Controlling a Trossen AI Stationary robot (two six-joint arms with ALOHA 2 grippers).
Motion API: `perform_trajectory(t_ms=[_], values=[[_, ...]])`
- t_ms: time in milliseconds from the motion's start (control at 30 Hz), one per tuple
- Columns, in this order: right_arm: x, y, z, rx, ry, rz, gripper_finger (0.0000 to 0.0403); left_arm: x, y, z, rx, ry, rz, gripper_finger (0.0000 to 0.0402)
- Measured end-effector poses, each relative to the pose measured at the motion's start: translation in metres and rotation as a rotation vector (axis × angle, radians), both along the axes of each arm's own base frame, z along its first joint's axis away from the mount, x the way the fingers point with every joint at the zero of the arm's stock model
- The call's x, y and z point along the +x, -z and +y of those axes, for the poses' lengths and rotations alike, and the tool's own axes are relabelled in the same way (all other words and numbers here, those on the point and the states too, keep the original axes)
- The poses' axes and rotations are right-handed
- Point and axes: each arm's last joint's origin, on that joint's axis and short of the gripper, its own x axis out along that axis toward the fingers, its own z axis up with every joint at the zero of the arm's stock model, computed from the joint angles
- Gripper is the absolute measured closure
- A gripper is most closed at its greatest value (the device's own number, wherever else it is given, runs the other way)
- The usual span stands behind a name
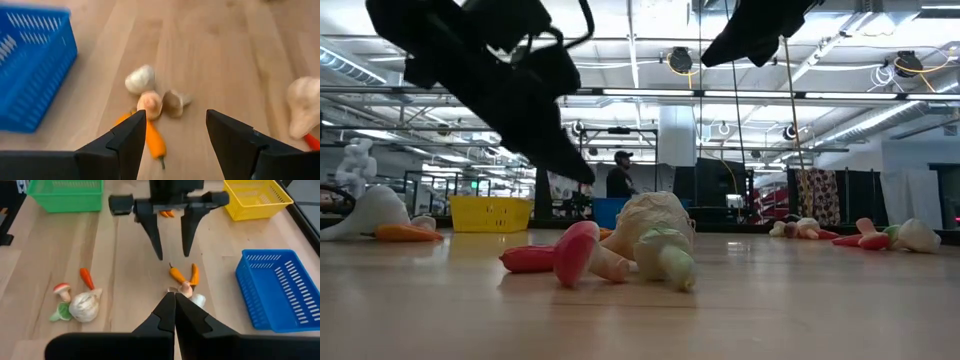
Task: Sort produce into baskets
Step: Put the yellow chili pepper into the yellow bin
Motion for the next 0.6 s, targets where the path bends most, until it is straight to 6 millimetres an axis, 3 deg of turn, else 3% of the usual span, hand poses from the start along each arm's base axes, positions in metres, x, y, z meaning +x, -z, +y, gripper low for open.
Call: perform_trajectory(t_ms=[400, 600], values=[[0.000, 0.000, 0.001, 0.055, 0.038, -0.006, 0.0403, 0.008, 0.039, 0.000, 0.036, -0.027, 0.102, 0.0187], [0.000, 0.000, 0.001, 0.057, 0.039, -0.006, 0.0403, 0.009, 0.045, 0.001, 0.065, -0.056, 0.117, 0.0187]])
